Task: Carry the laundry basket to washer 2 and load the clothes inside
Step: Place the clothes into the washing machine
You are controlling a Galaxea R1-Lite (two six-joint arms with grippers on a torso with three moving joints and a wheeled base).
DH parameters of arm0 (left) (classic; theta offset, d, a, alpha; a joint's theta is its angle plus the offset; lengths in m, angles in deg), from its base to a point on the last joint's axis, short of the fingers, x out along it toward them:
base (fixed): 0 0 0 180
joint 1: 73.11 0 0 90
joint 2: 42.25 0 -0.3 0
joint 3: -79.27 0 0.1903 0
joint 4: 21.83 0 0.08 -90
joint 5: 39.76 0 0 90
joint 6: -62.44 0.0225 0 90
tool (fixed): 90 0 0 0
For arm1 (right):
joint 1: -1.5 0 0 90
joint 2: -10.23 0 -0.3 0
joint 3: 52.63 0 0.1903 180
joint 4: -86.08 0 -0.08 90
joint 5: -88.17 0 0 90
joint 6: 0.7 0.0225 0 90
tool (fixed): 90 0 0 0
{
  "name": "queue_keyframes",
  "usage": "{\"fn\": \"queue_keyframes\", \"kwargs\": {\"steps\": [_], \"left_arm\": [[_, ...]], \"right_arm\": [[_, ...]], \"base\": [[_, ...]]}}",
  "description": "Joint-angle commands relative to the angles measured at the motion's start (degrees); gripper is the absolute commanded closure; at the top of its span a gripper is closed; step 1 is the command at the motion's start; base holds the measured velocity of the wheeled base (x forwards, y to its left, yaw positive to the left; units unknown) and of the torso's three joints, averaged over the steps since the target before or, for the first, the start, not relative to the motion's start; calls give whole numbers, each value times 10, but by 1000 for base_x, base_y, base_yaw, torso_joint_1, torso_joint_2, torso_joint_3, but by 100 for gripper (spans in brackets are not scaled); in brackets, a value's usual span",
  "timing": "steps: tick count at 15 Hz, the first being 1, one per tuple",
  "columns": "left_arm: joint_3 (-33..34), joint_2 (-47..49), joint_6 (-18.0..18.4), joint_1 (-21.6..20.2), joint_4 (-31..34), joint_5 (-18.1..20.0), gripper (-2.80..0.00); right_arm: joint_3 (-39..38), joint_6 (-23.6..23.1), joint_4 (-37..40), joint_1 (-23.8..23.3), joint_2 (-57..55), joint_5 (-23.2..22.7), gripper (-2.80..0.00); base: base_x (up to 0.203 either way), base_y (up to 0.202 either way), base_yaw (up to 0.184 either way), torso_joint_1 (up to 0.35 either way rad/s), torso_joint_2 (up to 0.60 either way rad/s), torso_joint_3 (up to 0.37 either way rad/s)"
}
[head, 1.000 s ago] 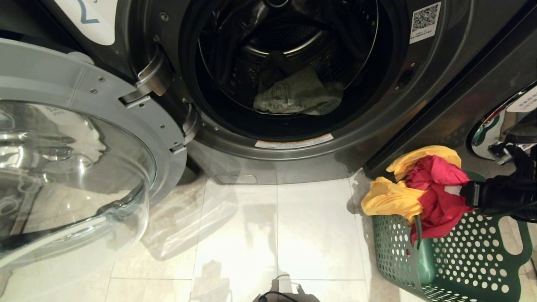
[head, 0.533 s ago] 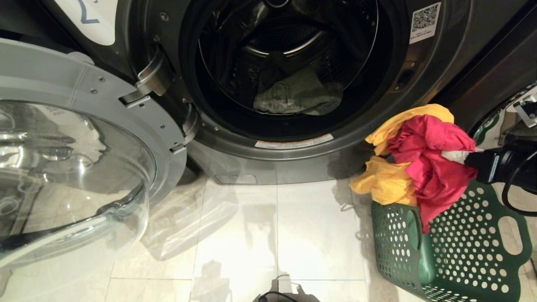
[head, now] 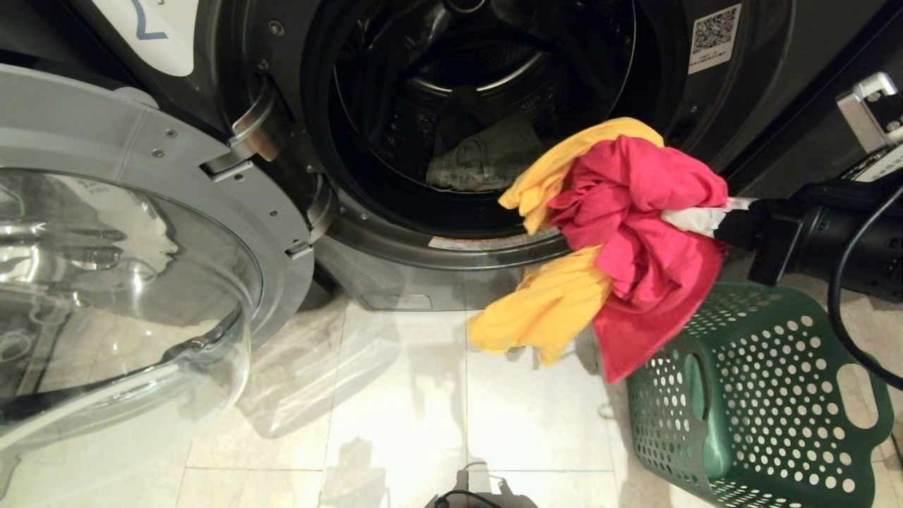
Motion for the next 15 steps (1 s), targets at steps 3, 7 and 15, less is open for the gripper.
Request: {"fn": "queue_keyframes", "kwargs": {"steps": [3,7,15], "left_arm": [[0,0,-1,0,0,0,0],[0,1,0,0,0,0,0],[0,1,-1,0,0,0,0]], "right_arm": [[55,6,-118,82,-129,84,0],[96,-23,-345,105,-264,174,0],[419,-84,-515,117,-476,205,0]], "base": [[0,0,0,0,0,0],[0,0,0,0,0,0],[0,0,0,0,0,0]]}}
